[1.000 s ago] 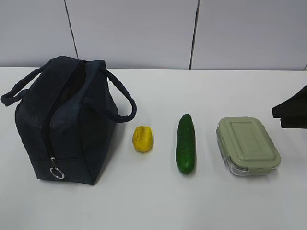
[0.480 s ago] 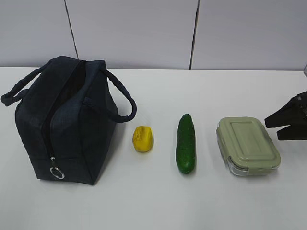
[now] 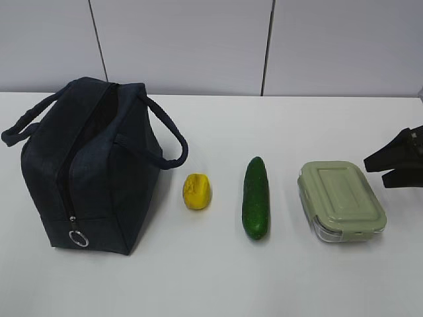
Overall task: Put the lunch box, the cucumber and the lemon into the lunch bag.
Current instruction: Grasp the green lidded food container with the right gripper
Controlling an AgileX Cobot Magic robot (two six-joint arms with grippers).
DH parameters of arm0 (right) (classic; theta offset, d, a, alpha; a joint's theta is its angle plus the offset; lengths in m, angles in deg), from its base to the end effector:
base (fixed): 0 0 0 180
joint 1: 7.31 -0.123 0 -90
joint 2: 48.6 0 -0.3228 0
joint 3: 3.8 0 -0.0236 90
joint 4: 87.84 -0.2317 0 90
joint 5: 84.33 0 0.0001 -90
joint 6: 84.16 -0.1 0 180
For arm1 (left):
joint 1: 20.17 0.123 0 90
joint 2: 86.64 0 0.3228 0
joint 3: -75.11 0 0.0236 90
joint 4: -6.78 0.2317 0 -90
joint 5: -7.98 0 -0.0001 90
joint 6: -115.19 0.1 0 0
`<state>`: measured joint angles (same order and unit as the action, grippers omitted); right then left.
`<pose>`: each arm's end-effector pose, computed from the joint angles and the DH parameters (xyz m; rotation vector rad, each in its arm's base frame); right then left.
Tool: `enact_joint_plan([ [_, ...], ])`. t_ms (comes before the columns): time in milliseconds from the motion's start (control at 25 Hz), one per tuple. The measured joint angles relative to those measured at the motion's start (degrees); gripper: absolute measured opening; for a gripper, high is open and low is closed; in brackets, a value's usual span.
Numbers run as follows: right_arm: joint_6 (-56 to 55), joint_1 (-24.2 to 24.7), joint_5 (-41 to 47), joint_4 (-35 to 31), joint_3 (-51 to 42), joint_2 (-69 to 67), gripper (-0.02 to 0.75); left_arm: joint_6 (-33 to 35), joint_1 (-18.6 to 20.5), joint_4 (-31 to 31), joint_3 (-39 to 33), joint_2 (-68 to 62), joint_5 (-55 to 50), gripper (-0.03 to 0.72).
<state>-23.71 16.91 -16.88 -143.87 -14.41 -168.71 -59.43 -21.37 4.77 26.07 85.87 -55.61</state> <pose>0.3490 -0.0730 0.2049 -0.1051 2.5770 1.1090 -0.0534 -0.0020 0.2623 0.1229 2.0924 0.0017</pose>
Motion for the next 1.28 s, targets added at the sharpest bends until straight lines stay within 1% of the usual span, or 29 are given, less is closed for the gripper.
enact_joint_plan([
  [240, 4.5, 0.1, 0.0, -3.8, 0.4, -4.6, 0.615, 0.0, 0.0, 0.0, 0.0, 0.0, 0.0, 0.239],
  [520, 6.6, 2.4, -0.1, -5.8, 0.4, -7.0, 0.615, 0.0, 0.0, 0.0, 0.0, 0.0, 0.0, 0.239],
  [720, 7.4, 2.8, -0.3, -7.1, 0.4, -7.0, 0.615, 0.0, 0.0, 0.0, 0.0, 0.0, 0.0, 0.239],
  [1040, 7.7, 2.8, -0.3, -7.2, 0.4, -7.0, 0.611, 0.0, 0.0, 0.0, 0.0, 0.0, 0.0, 0.239],
  [1280, 7.5, 1.2, -0.3, -5.6, 0.4, -7.1, 0.607, 0.0, 0.0, 0.0, 0.0, 0.0, 0.0, 0.239],
])
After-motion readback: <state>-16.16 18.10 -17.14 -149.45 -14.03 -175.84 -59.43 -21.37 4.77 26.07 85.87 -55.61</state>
